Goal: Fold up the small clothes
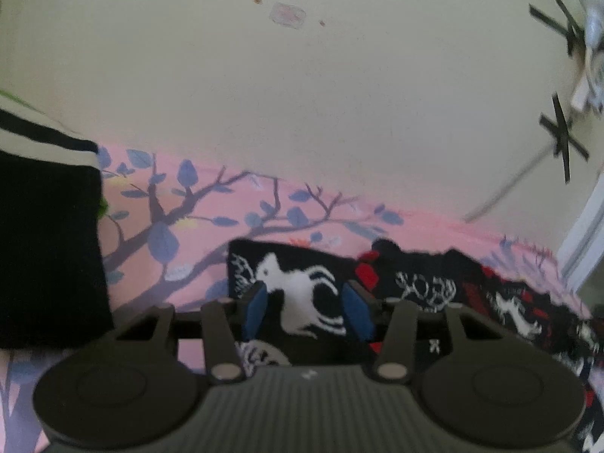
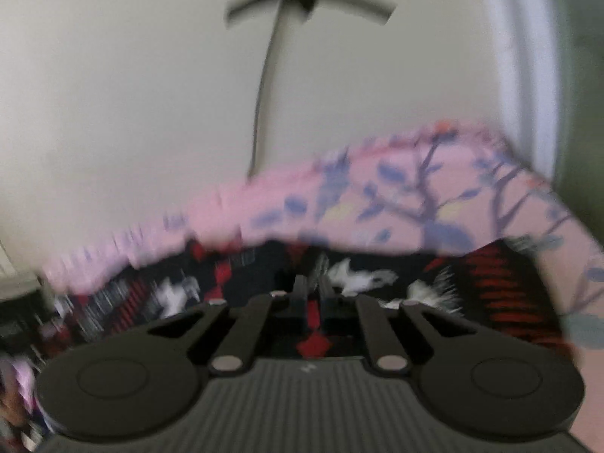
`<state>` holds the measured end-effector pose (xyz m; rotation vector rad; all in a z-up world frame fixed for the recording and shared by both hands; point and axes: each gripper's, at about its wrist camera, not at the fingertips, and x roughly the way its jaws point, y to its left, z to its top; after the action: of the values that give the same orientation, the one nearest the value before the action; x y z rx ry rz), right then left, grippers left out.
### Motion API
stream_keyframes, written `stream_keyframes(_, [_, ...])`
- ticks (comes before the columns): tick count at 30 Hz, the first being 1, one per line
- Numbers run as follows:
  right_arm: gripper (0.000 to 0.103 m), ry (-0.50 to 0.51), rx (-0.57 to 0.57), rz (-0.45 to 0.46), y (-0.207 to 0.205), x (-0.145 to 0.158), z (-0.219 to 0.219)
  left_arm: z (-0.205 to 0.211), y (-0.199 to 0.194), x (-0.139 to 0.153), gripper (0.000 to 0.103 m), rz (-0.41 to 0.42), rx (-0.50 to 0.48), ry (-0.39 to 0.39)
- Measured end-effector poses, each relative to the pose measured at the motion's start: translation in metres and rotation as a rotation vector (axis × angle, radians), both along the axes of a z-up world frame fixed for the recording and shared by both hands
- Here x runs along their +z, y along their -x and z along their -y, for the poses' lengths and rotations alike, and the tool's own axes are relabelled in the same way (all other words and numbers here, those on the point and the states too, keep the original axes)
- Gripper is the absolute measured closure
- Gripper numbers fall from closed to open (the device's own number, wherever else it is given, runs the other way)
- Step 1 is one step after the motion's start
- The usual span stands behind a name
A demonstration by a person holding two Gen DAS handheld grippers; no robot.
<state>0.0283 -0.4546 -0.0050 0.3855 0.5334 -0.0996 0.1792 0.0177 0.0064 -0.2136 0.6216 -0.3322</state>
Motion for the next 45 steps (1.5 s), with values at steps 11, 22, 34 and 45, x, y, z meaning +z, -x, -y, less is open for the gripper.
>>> stream_keyframes(11, [0.032, 0.369, 0.332, -0.093, -0.007, -0.022, -0.103, -0.007, -0.005, -0.002, 0.055, -0.039, 0.031, 0.028])
stream_keyframes(22, [0.103, 0.164, -0.146, 0.051, 0.039, 0.06, 0.008, -0.016, -0.002, 0.01, 0.055, -0.033, 0.033, 0.123])
stream_keyframes(34, [0.103, 0.089, 0.345, 0.225, -0.056, 0.184, -0.178, -0.052, 0.023, 0.045, 0.052, 0.091, 0.072, 0.255])
stream_keyframes(45, [0.103, 0.105, 0.663, 0.096, -0.107, 0.136, -0.314, -0.09, 0.015, 0.043, 0.052, 0.063, 0.152, 0.363])
